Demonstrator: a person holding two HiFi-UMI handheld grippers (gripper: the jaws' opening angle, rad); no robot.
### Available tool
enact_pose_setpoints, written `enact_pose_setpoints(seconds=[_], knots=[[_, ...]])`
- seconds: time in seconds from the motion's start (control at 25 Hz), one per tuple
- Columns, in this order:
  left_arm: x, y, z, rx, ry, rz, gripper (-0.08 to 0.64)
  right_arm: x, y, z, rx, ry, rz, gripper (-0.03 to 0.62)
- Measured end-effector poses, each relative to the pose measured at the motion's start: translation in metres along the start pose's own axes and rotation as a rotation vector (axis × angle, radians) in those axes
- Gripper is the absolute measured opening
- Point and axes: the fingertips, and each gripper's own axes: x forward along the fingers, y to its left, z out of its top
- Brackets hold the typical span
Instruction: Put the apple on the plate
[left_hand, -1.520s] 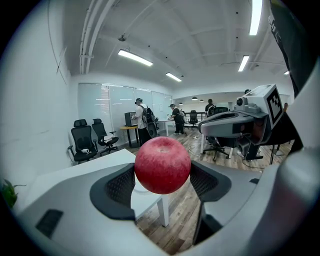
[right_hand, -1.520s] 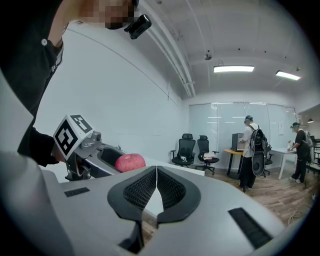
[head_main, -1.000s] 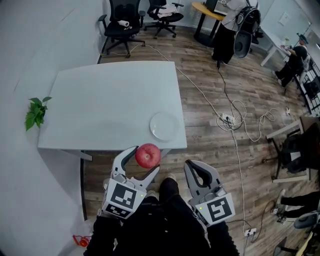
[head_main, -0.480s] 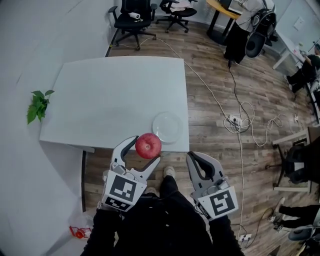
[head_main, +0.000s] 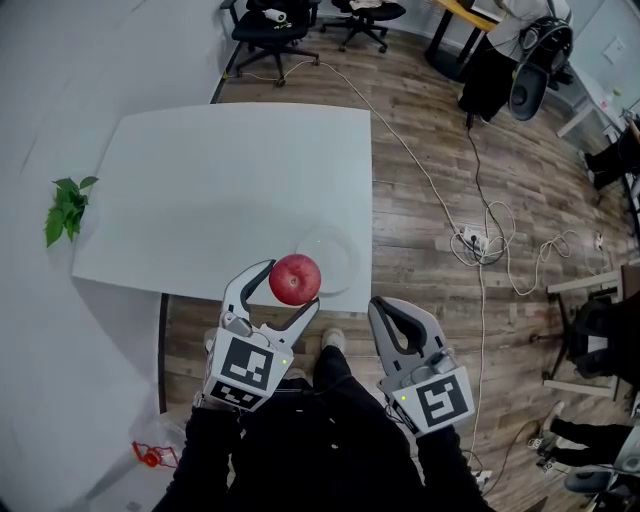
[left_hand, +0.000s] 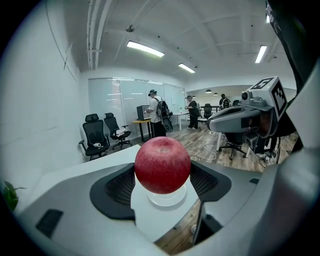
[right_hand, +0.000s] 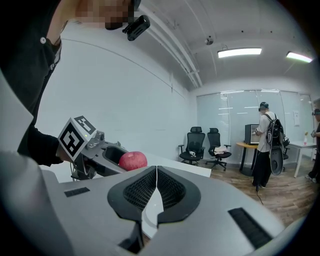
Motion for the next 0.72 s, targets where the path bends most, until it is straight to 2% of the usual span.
enact_pose_setpoints(seconds=[0.12, 0.44, 0.56, 0.72], knots=[[0.013, 0.002, -0.011, -0.029, 0.024, 0.011, 0.354, 0.006, -0.011, -0.002, 0.005, 0.004, 0.004, 0.041], [0.043, 0.010, -0.025, -0.045, 0.061, 0.024, 0.354, 0.017, -0.027, -0.010, 0.016, 0.009, 0.038, 0.041], [0.054, 0.011, -0.028, -0.049, 0.061, 0.017, 0.354, 0.019, -0.033, -0.018, 0.021, 0.040, 0.038, 0.041], [0.070, 0.009, -0.038, -0.070, 0.072, 0.002, 0.354, 0.022, -0.042, -0.020, 0.029, 0.020, 0.035, 0.041]])
